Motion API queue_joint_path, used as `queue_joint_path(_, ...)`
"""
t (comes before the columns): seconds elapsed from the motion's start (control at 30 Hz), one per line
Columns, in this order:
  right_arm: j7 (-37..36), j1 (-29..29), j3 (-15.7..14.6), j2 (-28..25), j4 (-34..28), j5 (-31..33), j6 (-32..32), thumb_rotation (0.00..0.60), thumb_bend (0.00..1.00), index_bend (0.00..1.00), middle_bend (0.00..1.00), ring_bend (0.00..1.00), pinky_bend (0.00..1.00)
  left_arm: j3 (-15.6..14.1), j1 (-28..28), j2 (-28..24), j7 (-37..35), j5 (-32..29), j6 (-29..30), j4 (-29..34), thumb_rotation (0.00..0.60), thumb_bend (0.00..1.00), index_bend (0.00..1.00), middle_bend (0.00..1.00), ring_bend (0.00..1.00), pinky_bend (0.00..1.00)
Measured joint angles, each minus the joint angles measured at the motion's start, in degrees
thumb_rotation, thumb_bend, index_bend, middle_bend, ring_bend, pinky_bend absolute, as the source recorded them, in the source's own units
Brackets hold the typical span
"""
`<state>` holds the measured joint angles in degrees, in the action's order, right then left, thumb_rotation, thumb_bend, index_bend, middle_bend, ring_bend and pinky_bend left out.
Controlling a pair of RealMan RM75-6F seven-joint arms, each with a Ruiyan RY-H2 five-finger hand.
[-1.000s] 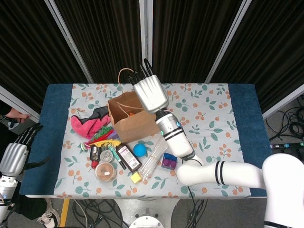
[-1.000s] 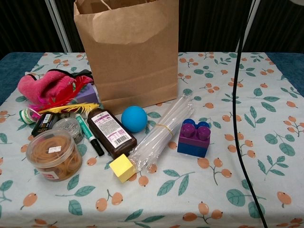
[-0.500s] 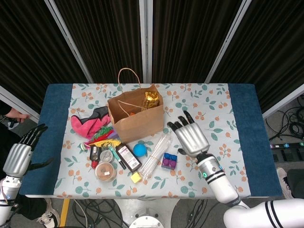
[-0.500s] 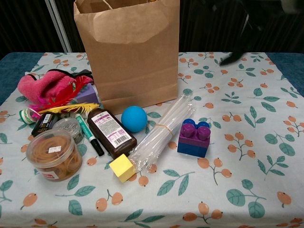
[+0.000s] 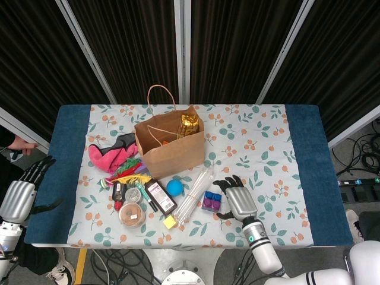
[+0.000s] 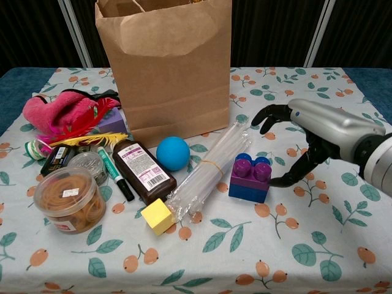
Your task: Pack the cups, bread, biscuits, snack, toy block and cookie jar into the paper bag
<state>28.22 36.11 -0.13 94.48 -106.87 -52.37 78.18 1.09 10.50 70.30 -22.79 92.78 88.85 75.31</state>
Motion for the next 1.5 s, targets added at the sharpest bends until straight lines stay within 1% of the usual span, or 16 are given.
queue_joint_path(0.07,-1.5,-1.3,0.1,1.9,2.0,-0.7,0.1,0.6,0.0,0.19,0.17,0.04,0.0,-0.3,0.0,0.1,-0.2,0.2,-0.1,-0.2,0.6,0.19,0.14,0.18,0.13,0.21)
queue_joint_path(0.23,-4.2,-3.5,0.8,5.4,6.2,-2.9,0.8,0.6,0.0,0.19,0.18,0.05,0.0,-0.9,0.1,0.4,-0.5,1.0,-0.5,-1.0,0.6,0.19,0.14,0.18,0.13,0.21)
queue_joint_path(0.37,-4.4,-5.0,1.6,8.4,9.9,-3.1,0.3,0.6,0.0,0.19,0.2,0.07,0.0,-0.9,0.2,0.4,-1.0,0.9,-0.8,-1.5,0.6,0.19,0.14,0.18,0.13,0.21)
queue_joint_path(0.63,-3.3,-6.3,3.8,12.3,14.3,-2.4,-1.6,0.6,0.0,0.19,0.24,0.11,0.01,-1.4,0.1,0.5,-1.9,0.9,-1.1,-2.5,0.6,0.19,0.14,0.18,0.13,0.21)
queue_joint_path(0.8,-1.9,-6.2,5.1,14.0,16.9,-2.2,-3.3,0.6,0.01,0.19,0.3,0.2,0.11,-1.2,0.0,0.6,-2.2,0.6,-0.8,-3.1,0.6,0.19,0.14,0.18,0.13,0.21)
queue_joint_path(0.87,-1.4,-6.2,5.6,14.8,17.7,-2.2,-4.0,0.6,0.04,0.19,0.34,0.25,0.17,-1.0,0.0,0.6,-2.2,0.4,-0.6,-3.1,0.6,0.19,0.14,0.18,0.13,0.21)
queue_joint_path(1.0,-1.2,-6.6,5.9,15.6,18.5,-2.9,-4.4,0.6,0.11,0.21,0.41,0.31,0.24,-0.5,-0.3,0.4,-2.4,-0.2,-0.3,-3.1,0.6,0.19,0.14,0.18,0.13,0.21)
queue_joint_path(1.1,-1.9,-7.0,6.1,15.5,18.1,-4.4,-3.9,0.6,0.14,0.23,0.45,0.35,0.26,-0.4,-0.4,0.1,-2.5,-0.4,0.0,-2.8,0.6,0.19,0.14,0.18,0.13,0.21)
queue_joint_path(1.2,-2.3,-7.6,6.1,14.6,16.5,-7.1,-2.3,0.6,0.15,0.24,0.45,0.35,0.26,-0.3,-0.4,-0.2,-2.6,-0.3,0.1,-2.4,0.6,0.19,0.14,0.18,0.13,0.21)
queue_joint_path(1.33,-2.9,-8.6,6.2,11.5,12.0,-12.4,1.2,0.6,0.15,0.25,0.45,0.35,0.26,-0.4,-0.3,-0.5,-2.4,0.1,0.2,-1.8,0.6,0.19,0.14,0.18,0.13,0.21)
queue_joint_path(1.43,-2.7,-8.9,7.9,7.5,6.0,-15.6,3.6,0.6,0.15,0.26,0.45,0.35,0.26,-0.4,-0.1,-0.5,-2.3,0.4,0.0,-1.4,0.6,0.19,0.14,0.18,0.13,0.21)
queue_joint_path(1.5,-1.6,-8.6,10.5,4.2,0.9,-17.2,4.8,0.6,0.15,0.27,0.45,0.35,0.26,-0.5,0.0,-0.4,-2.2,0.6,-0.1,-1.1,0.6,0.19,0.14,0.18,0.13,0.21)
